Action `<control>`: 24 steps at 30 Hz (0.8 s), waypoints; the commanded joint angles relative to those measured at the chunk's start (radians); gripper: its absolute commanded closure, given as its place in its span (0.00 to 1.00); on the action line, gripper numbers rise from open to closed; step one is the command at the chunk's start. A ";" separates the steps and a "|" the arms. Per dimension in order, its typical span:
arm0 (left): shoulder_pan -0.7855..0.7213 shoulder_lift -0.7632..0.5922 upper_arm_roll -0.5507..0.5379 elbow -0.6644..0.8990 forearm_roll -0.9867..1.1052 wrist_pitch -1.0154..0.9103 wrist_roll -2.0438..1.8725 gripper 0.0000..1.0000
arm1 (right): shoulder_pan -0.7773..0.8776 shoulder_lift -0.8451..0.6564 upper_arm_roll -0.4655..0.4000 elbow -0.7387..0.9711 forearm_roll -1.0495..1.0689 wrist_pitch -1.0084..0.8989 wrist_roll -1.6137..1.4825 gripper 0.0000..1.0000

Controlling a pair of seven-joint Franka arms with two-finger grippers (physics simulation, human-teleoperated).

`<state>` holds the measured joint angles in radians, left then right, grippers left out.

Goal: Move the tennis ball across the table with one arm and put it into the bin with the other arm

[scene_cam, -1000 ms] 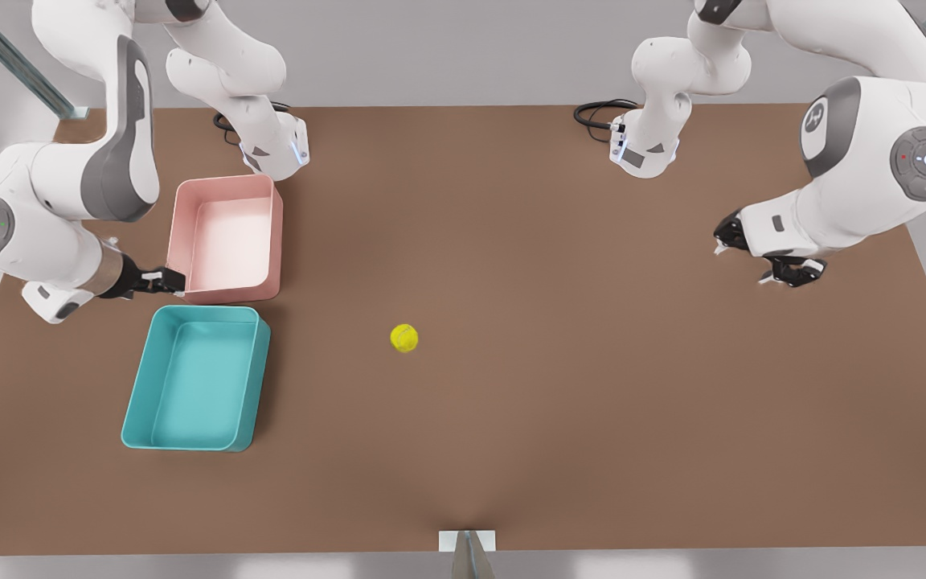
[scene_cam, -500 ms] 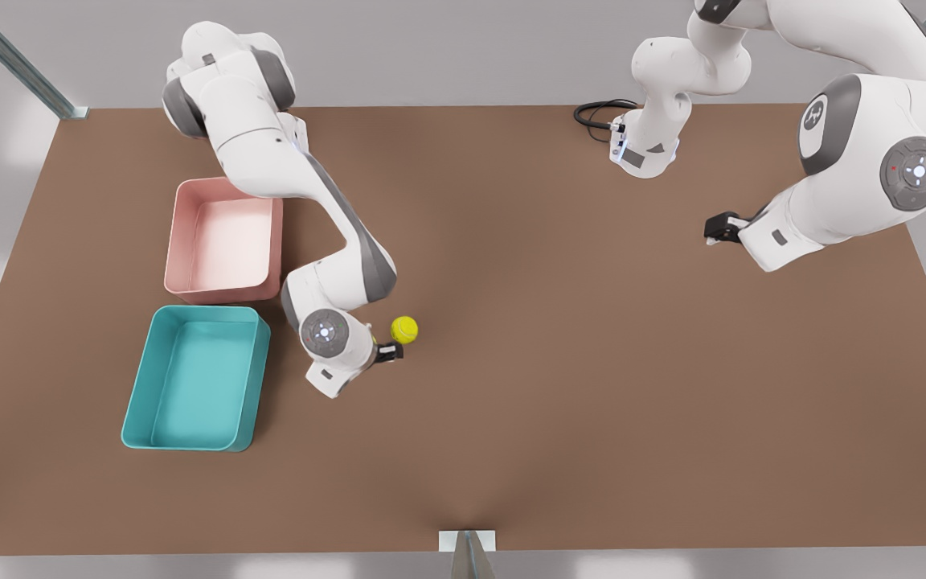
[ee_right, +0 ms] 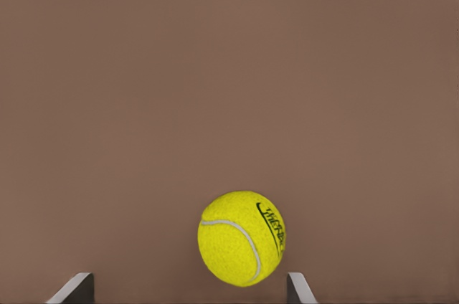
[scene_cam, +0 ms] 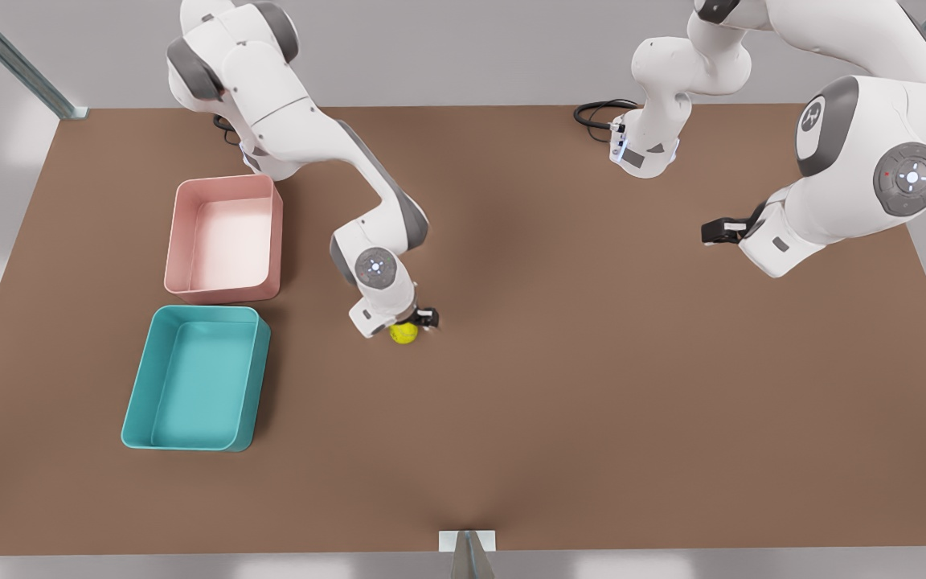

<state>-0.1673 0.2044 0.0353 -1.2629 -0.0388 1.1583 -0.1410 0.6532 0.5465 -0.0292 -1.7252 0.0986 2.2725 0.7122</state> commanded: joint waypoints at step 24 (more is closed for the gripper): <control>-0.001 0.007 -0.002 -0.003 -0.001 -0.008 -0.146 0.00 | 0.016 0.127 -0.002 -0.051 -0.036 0.142 0.293 0.00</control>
<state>-0.1699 0.2120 0.0337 -1.2659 -0.0392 1.1519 -0.2488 0.6687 0.6693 -0.0318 -1.7771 0.0620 2.3961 0.9281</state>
